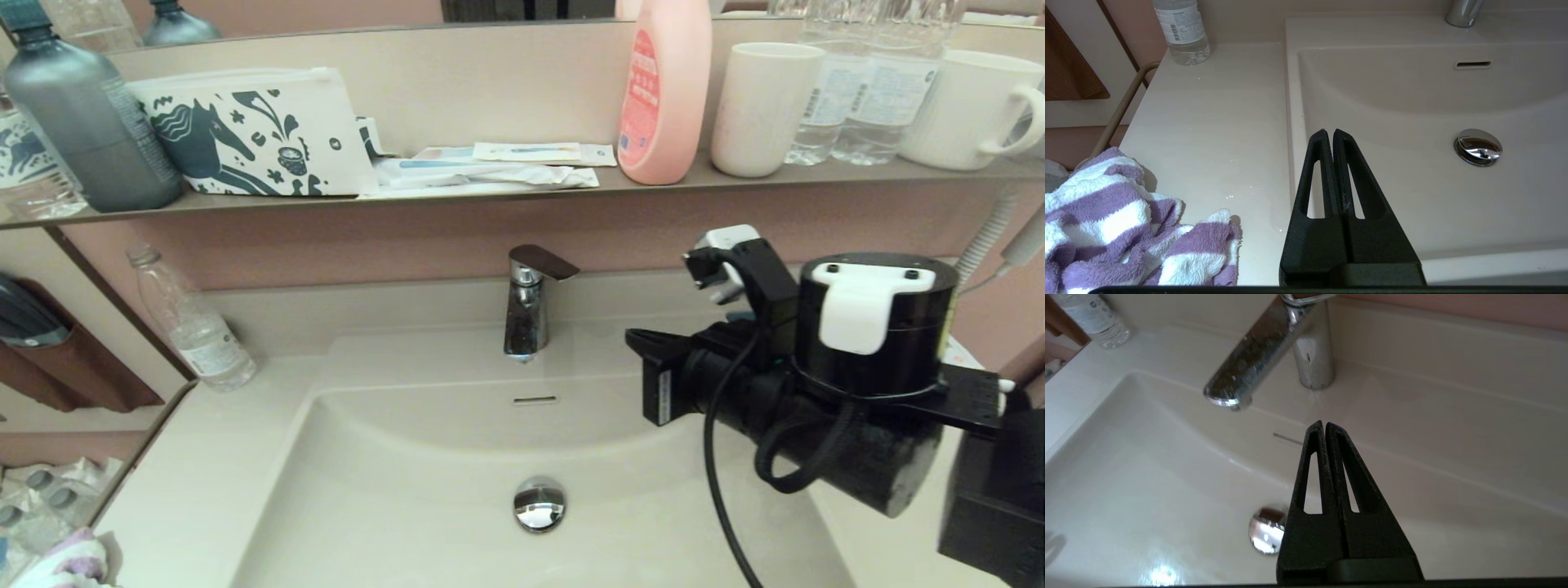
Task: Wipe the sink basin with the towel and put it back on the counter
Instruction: Turn on the faucet
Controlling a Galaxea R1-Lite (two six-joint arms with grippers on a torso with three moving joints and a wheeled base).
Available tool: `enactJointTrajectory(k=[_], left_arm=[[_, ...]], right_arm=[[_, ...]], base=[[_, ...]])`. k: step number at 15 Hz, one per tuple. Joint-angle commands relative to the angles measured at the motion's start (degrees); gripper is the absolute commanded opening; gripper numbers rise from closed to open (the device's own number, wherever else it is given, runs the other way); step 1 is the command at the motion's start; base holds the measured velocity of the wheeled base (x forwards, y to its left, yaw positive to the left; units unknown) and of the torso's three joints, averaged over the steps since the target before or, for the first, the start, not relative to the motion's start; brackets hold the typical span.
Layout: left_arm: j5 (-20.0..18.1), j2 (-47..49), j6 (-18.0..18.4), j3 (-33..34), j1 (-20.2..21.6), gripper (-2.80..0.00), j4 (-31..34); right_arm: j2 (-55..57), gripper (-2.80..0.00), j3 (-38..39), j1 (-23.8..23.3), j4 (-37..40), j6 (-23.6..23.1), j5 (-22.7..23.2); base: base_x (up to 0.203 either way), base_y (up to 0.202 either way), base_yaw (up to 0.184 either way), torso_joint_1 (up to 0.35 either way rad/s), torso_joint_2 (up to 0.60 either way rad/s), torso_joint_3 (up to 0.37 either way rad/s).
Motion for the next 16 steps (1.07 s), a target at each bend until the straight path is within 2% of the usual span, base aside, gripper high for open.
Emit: enactJointTrajectory(k=[1, 5, 9, 11, 14, 16], left_arm=[[0.0, 0.0, 0.0, 0.0, 0.0, -2.80, 0.0], [0.0, 0.0, 0.0, 0.0, 0.0, -2.80, 0.0], [0.0, 0.0, 0.0, 0.0, 0.0, -2.80, 0.0], [0.0, 0.0, 0.0, 0.0, 0.0, -2.80, 0.0], [0.0, 0.0, 0.0, 0.0, 0.0, -2.80, 0.1], [0.0, 0.0, 0.0, 0.0, 0.0, -2.80, 0.0]], right_arm=[[8.1, -2.80, -5.9, 1.7, -0.4, -0.3, -1.8], [15.6, -2.80, -13.6, 1.8, -2.2, -1.2, -3.8], [22.6, -2.80, -21.2, 1.7, -9.7, -7.3, -5.3], [25.0, -2.80, -25.3, 1.7, -10.3, -9.0, -7.6], [26.1, -2.80, -26.5, 0.8, -10.4, -12.2, -8.2], [26.6, -2.80, -29.0, 0.4, -10.4, -12.6, -9.1]], base=[[0.000, 0.000, 0.000, 0.000, 0.00, 0.000], [0.000, 0.000, 0.000, 0.000, 0.00, 0.000], [0.000, 0.000, 0.000, 0.000, 0.00, 0.000], [0.000, 0.000, 0.000, 0.000, 0.00, 0.000], [0.000, 0.000, 0.000, 0.000, 0.00, 0.000], [0.000, 0.000, 0.000, 0.000, 0.00, 0.000]])
